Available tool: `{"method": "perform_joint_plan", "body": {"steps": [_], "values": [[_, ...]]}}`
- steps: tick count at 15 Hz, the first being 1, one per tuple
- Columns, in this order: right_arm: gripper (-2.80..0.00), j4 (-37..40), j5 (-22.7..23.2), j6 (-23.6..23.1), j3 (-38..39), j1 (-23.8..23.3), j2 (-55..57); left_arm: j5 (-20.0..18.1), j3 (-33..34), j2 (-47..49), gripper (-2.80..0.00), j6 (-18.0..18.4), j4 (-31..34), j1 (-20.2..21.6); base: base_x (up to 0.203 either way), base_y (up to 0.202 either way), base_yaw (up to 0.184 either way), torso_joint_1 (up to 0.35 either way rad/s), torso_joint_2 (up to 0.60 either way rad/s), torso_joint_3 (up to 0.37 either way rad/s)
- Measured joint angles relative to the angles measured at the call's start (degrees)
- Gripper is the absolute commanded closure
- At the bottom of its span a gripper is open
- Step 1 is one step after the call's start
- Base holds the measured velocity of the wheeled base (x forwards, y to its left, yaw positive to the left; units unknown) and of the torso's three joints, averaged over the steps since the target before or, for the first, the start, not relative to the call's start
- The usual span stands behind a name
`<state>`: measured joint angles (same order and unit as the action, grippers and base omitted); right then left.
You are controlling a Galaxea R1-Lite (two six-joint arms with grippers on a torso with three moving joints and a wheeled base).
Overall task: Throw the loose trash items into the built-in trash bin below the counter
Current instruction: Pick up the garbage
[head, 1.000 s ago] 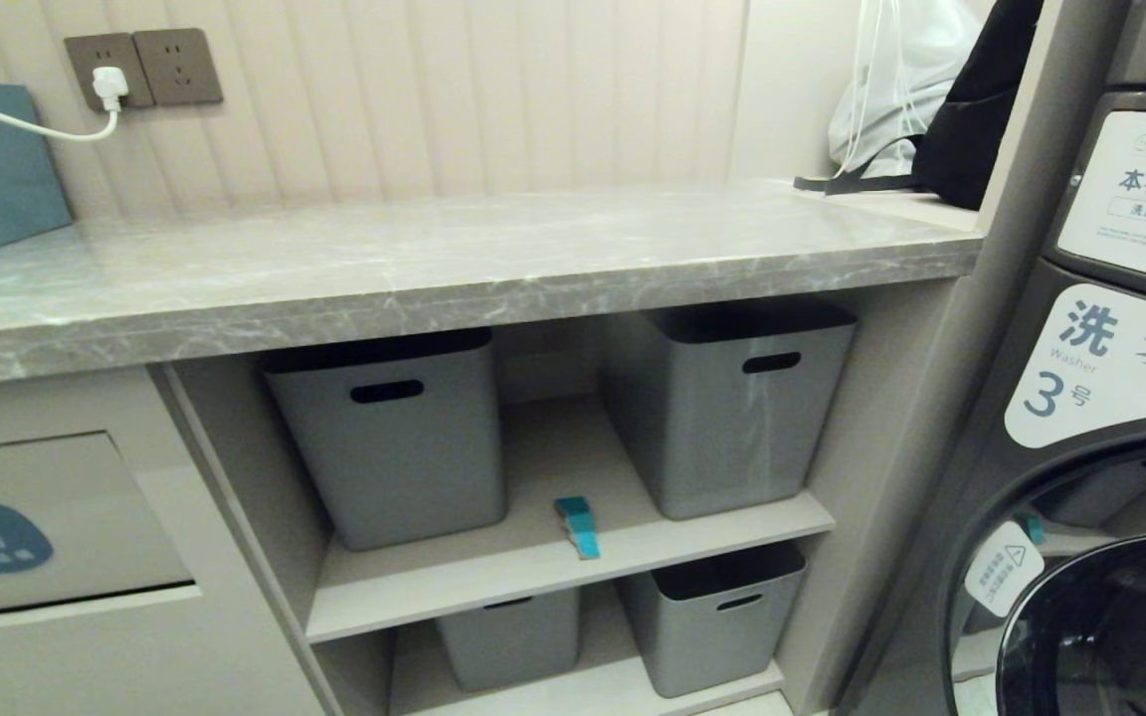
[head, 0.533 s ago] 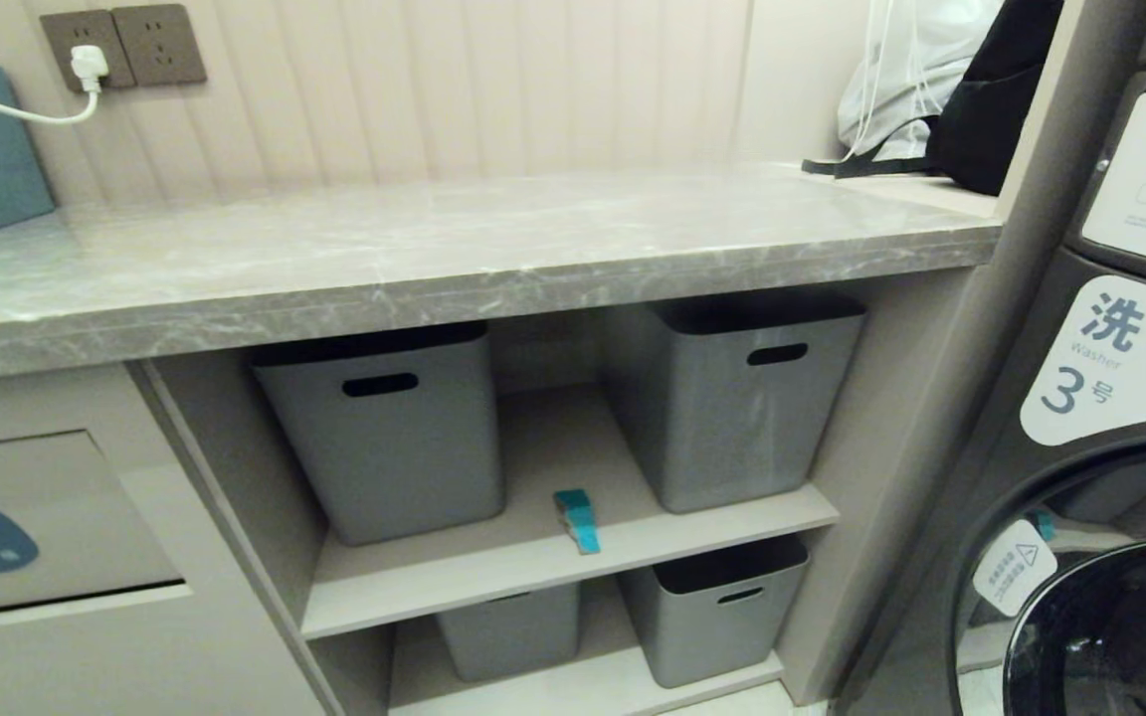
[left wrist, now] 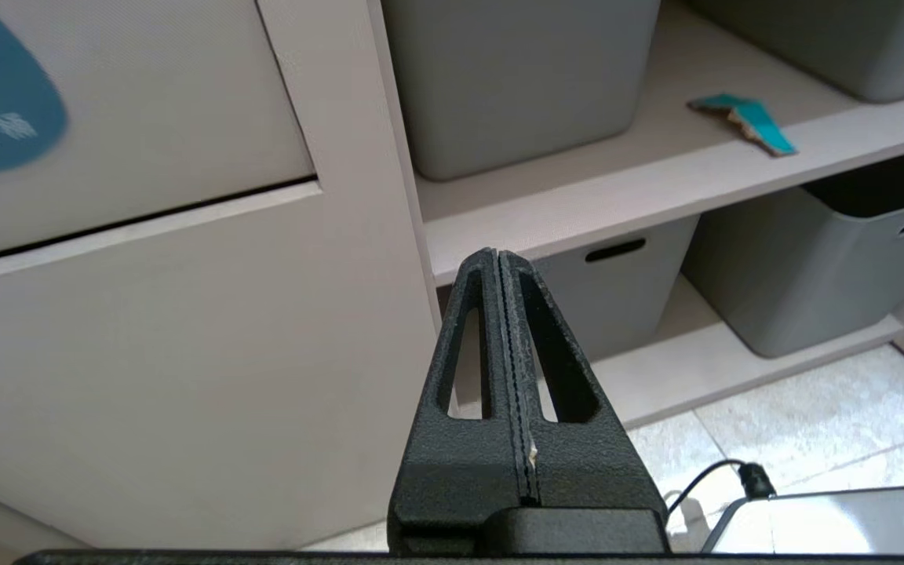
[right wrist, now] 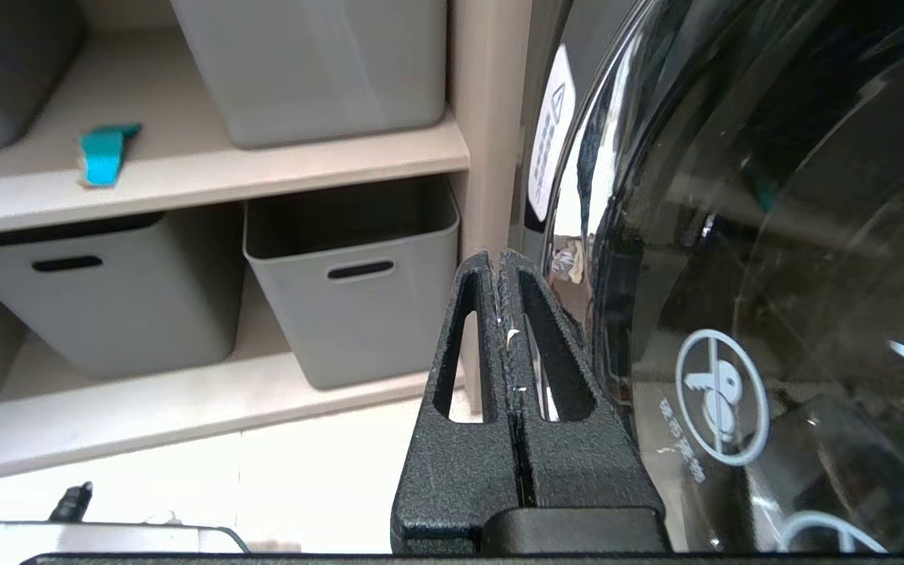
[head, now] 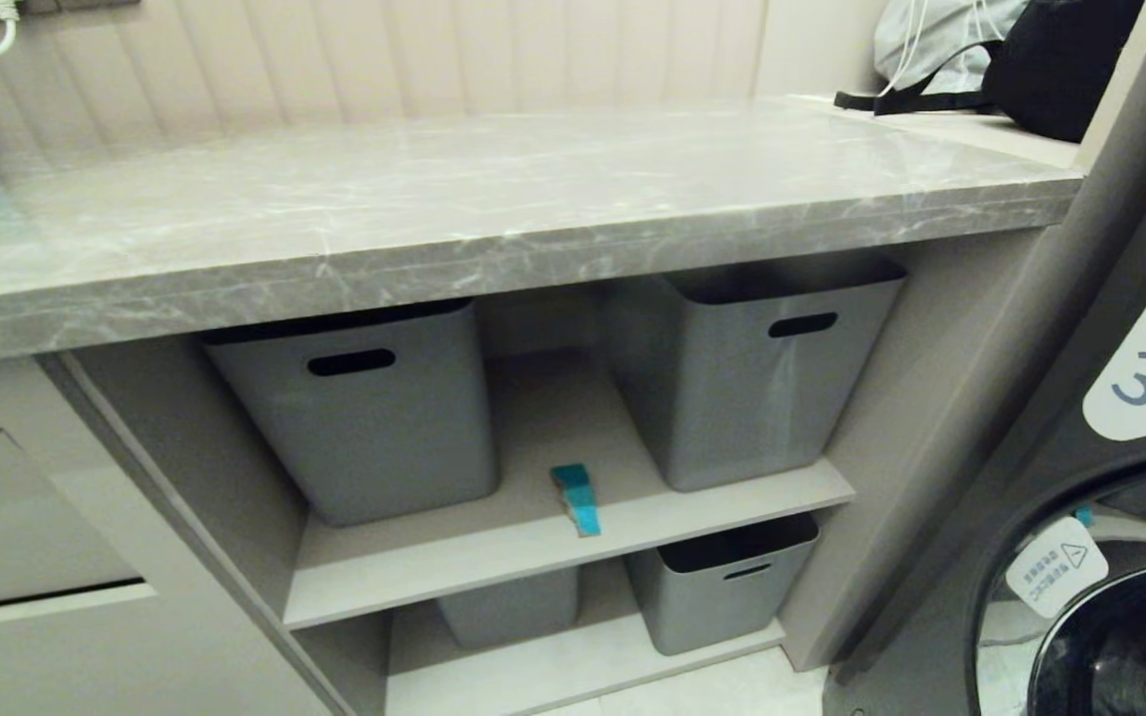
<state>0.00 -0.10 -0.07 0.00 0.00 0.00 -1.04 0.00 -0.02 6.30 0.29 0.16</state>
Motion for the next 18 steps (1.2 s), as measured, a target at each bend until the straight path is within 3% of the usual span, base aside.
{"method": "perform_joint_plan", "body": {"steps": [7, 9, 13, 15, 18], "values": [[0.0, 0.0, 0.0, 0.0, 0.0, 0.0, 0.0, 0.4, 0.0, 0.0, 0.0, -1.8, 0.0, 0.0, 0.0, 0.0, 0.0, 0.004, 0.0, -0.142], [0.0, 0.0, 0.0, 0.0, 0.0, 0.0, 0.0, -0.1, 0.0, 0.0, 0.0, 0.3, -0.1, 0.0, 0.0, 0.0, 0.0, 0.004, 0.0, -0.013], [0.0, 0.0, 0.0, 0.0, 0.0, 0.0, 0.0, -1.2, -2.1, 0.0, 0.0, 0.9, -0.4, 0.0, 0.0, 0.0, 0.0, 0.0, 0.0, 0.0], [0.0, 0.0, 0.0, 0.0, 0.0, 0.0, 0.0, -5.9, -5.6, 0.4, 0.0, 0.8, 0.6, -0.1, 0.0, 0.0, 0.0, 0.0, 0.0, 0.0], [0.0, 0.0, 0.0, 0.0, 0.0, 0.0, 0.0, -16.6, -9.9, 2.1, 0.0, 0.8, 4.6, -0.1, 0.0, 0.0, 0.0, 0.0, 0.0, 0.0]]}}
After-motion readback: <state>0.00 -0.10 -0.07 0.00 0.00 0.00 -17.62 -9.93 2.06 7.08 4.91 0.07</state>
